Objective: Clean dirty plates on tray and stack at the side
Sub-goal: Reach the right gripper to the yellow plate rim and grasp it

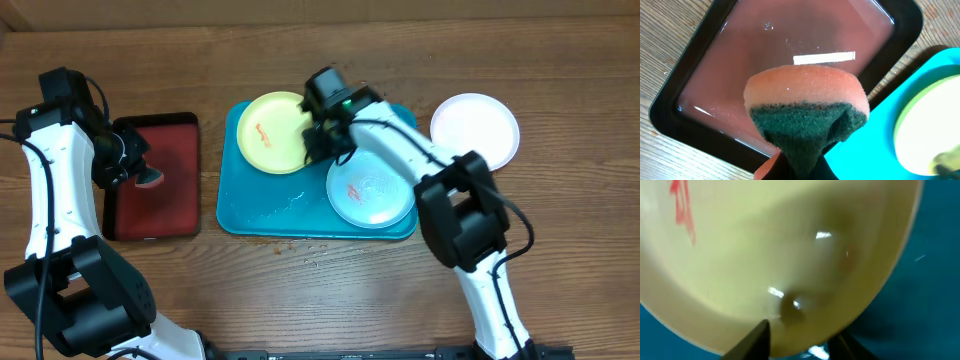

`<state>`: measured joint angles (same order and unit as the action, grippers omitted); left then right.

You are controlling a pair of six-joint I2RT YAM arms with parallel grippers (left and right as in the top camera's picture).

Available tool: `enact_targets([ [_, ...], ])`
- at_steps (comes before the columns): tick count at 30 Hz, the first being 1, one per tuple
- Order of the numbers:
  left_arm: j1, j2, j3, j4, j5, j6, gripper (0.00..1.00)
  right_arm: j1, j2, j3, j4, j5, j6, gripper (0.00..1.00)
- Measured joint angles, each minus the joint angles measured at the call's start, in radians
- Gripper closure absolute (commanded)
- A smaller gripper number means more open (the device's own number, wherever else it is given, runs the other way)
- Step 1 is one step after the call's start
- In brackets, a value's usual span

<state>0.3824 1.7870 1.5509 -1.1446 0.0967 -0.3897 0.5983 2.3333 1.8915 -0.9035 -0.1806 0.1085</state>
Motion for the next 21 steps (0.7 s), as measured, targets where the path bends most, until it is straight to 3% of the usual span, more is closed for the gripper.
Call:
enact_targets([
  [4, 0.0, 0.0, 0.0, 0.0, 0.0, 0.0, 0.96, 0.039, 0.0, 0.085, -0.084, 0.045, -0.004, 0.52],
  [10, 0.0, 0.0, 0.0, 0.0, 0.0, 0.0, 0.96, 0.016, 0.0, 0.178, -0.016, 0.138, -0.014, 0.44],
  [21, 0.0, 0.0, 0.0, 0.0, 0.0, 0.0, 0.96, -0.014, 0.049, 0.177, 0.069, 0.142, 0.023, 0.46],
])
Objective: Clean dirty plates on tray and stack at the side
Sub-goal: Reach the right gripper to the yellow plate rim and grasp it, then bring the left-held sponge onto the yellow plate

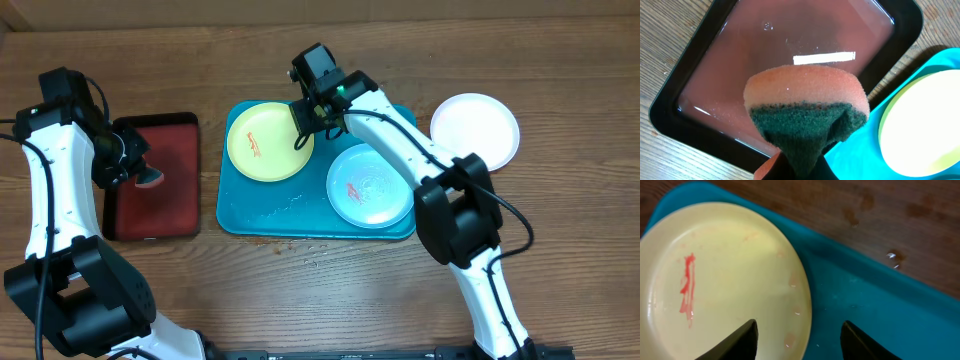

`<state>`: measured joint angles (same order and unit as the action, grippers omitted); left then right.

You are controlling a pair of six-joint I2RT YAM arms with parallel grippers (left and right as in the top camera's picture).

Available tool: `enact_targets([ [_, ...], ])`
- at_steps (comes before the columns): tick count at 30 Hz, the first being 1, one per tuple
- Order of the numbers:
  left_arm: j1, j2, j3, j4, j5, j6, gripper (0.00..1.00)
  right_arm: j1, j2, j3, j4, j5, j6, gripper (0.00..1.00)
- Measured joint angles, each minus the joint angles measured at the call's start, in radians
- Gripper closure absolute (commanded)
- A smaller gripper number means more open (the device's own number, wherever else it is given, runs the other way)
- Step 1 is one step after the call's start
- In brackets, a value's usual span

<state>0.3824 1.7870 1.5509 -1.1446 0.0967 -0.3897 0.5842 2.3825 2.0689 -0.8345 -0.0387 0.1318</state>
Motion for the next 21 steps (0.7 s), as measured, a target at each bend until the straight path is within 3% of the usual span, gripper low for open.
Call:
enact_targets([
  [5, 0.0, 0.0, 0.0, 0.0, 0.0, 0.0, 0.96, 0.004, 0.082, -0.001, -0.005, -0.043, 0.016, 0.61],
  [12, 0.0, 0.0, 0.0, 0.0, 0.001, 0.0, 0.96, 0.009, 0.084, 0.002, -0.031, -0.06, 0.037, 0.96],
  [21, -0.01, 0.0, 0.0, 0.001, 0.129, 0.058, 0.96, 0.008, 0.078, 0.027, -0.224, -0.101, 0.095, 0.96],
])
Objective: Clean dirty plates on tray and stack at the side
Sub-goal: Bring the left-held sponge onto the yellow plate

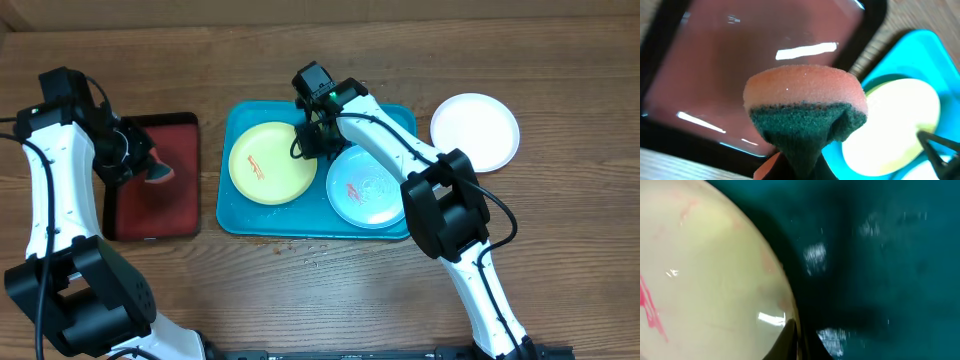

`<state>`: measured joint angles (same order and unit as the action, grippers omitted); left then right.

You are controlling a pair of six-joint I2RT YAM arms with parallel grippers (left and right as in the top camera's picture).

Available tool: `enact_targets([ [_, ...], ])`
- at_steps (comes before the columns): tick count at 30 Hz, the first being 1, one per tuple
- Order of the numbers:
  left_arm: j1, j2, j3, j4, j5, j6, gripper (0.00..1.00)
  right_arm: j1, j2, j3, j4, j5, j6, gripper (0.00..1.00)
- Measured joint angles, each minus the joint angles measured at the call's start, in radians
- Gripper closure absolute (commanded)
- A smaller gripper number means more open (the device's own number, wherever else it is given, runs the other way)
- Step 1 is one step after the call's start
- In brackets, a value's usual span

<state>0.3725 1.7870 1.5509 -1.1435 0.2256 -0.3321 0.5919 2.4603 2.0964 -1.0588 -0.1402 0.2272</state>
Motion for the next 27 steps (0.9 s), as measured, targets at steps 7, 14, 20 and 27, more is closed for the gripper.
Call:
enact_targets([
  [7, -0.104, 0.0, -0.004, 0.016, 0.035, 0.026, 0.96, 0.0, -0.004, 0.002, -0.076, -0.013, 0.031, 0.96],
  [14, -0.283, 0.0, -0.071, 0.096, 0.044, 0.028, 0.96, 0.0, -0.004, 0.002, -0.079, -0.023, 0.108, 0.96],
  [20, -0.393, 0.0, -0.162, 0.232, 0.028, -0.026, 0.96, 0.002, -0.004, 0.002, -0.101, -0.034, 0.163, 0.96],
  [27, -0.479, 0.007, -0.278, 0.436, 0.019, -0.108, 0.96, 0.003, -0.004, 0.002, -0.101, -0.036, 0.18, 0.96],
])
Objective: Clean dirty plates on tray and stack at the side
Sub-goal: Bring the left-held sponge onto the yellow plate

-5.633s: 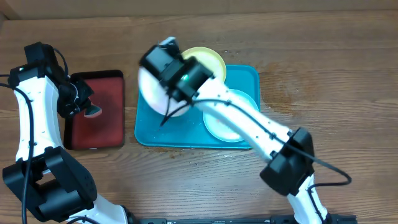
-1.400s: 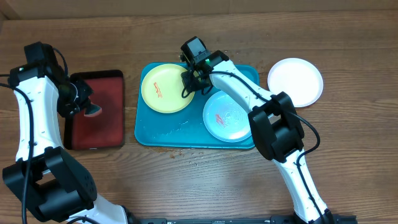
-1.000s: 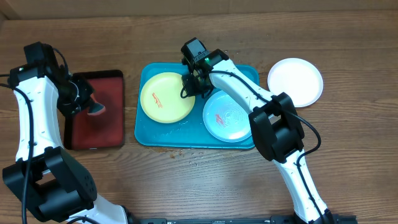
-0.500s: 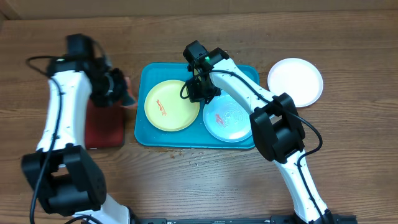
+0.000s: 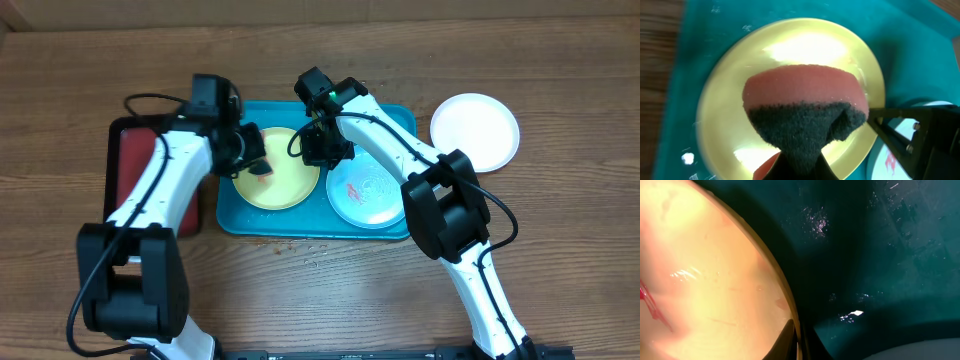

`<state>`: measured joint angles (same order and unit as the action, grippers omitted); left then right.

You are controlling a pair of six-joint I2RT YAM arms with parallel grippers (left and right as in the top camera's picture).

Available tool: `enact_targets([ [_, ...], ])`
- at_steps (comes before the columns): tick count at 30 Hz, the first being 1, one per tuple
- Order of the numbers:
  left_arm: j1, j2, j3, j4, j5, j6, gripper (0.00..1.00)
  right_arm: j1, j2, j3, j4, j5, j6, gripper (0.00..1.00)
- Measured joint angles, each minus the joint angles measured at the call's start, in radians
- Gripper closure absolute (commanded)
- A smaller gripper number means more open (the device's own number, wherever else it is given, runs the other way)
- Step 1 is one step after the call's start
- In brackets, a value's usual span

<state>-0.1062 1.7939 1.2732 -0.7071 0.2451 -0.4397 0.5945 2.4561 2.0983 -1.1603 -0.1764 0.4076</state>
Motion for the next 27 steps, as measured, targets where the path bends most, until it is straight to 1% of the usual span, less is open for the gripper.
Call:
enact_targets([
  [7, -0.086, 0.068, -0.018, 0.087, -0.002, -0.02, 0.96, 0.0, 0.0, 0.0, 0.001, 0.0, 0.004, 0.96],
  [14, -0.09, 0.132, -0.018, 0.14, -0.029, -0.033, 0.96, 0.0, 0.0, 0.0, 0.001, 0.0, 0.004, 0.96],
  [20, -0.077, 0.154, -0.018, 0.114, -0.11, -0.037, 0.96, 0.0, 0.0, 0.0, 0.001, 0.0, 0.004, 0.96],
  [27, -0.077, 0.154, -0.008, -0.001, -0.298, -0.041, 0.96, 0.004, 0.0, 0.0, 0.001, -0.003, 0.007, 0.96],
])
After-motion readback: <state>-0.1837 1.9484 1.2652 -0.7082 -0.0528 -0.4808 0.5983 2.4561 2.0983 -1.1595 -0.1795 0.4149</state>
